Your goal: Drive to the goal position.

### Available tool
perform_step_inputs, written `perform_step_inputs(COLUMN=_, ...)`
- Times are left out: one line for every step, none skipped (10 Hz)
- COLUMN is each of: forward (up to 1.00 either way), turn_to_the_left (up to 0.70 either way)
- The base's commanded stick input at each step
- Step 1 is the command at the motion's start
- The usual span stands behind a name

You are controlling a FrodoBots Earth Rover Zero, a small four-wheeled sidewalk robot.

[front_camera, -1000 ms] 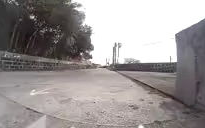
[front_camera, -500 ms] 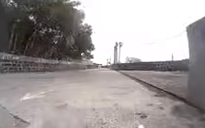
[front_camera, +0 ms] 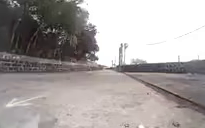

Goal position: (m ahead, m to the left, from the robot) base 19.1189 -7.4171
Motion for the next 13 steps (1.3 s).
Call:
perform_step_inputs(forward=1.00, turn_to_the_left=-0.22)
perform_step_inputs(forward=1.00, turn_to_the_left=-0.38)
perform_step_inputs(forward=1.00, turn_to_the_left=-0.40)
perform_step_inputs(forward=1.00, turn_to_the_left=-0.40)
perform_step_inputs(forward=1.00, turn_to_the_left=0.00)
perform_step_inputs(forward=1.00, turn_to_the_left=0.00)
perform_step_inputs(forward=1.00, turn_to_the_left=0.00)
perform_step_inputs(forward=1.00, turn_to_the_left=0.00)
perform_step_inputs(forward=1.00, turn_to_the_left=0.00)
perform_step_inputs(forward=1.00, turn_to_the_left=0.00)
perform_step_inputs(forward=1.00, turn_to_the_left=-0.40)
perform_step_inputs(forward=1.00, turn_to_the_left=-0.40)
perform_step_inputs(forward=1.00, turn_to_the_left=-0.35)
